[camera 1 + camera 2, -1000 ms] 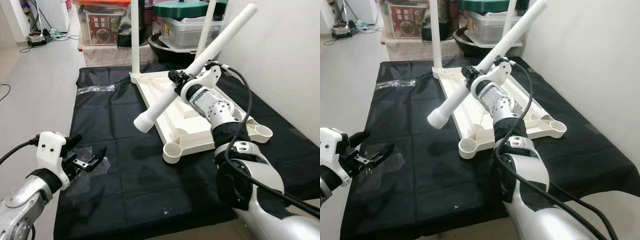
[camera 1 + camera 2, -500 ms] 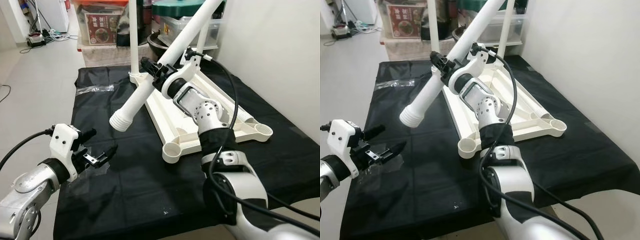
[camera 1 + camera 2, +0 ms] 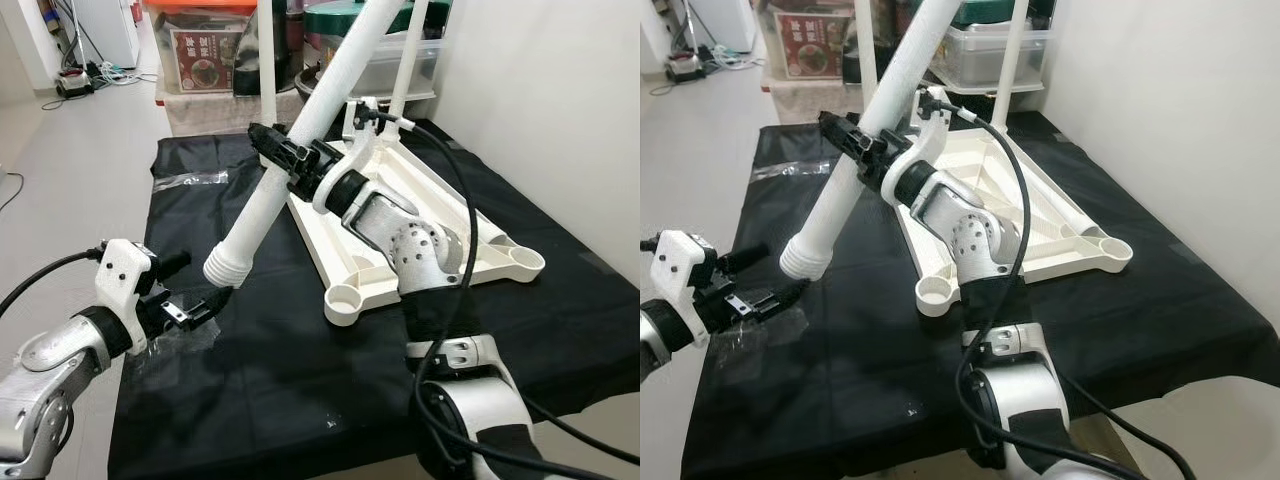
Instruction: Building children table
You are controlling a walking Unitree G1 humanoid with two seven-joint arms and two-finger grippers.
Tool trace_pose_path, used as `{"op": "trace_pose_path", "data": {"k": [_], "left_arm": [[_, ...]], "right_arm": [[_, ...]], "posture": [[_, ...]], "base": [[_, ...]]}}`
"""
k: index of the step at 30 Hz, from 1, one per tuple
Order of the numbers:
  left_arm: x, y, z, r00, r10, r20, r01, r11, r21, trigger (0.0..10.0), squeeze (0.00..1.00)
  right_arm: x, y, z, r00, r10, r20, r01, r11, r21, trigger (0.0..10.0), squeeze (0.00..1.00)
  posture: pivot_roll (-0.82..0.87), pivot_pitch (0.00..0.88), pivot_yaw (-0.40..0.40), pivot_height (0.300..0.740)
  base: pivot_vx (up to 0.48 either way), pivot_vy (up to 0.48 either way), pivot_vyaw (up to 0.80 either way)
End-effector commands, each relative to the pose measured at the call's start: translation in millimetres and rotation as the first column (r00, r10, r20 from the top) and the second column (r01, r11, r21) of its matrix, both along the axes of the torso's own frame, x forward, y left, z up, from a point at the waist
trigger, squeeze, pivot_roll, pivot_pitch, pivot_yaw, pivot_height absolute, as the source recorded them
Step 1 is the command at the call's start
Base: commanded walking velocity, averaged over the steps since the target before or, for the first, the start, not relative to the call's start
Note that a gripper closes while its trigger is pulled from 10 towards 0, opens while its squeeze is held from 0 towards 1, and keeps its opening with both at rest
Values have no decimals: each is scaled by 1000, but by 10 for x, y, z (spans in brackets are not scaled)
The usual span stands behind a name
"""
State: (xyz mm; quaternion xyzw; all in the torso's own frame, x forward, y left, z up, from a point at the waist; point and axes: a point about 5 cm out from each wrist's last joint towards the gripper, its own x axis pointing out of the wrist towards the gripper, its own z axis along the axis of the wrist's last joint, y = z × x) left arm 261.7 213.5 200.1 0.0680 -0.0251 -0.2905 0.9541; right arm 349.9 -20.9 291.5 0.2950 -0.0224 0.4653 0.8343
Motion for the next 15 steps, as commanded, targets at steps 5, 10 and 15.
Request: {"op": "trace_pose_path", "data": {"k": [5,10,15], "left_arm": [[57,-104,-34,998,-58,-13,57,998,-13,10000,0],[108,-188,-59,993,-117,-27,117,993,-6,10000,0],[119,-223,-75,989,-145,-33,144,989,-25,1725,0]], "right_arm": [[-121,97,13,997,74,15,-74,997,1,10000,0],[-214,167,6,993,115,30,-115,993,-4,10000,0],[-248,179,6,992,121,38,-121,993,-5,10000,0]], "posture": [[18,0,-35,740],[9,0,-26,740],[5,0,-23,740]], "base": [[0,0,0],[0,0,0],[0,0,0]]}}
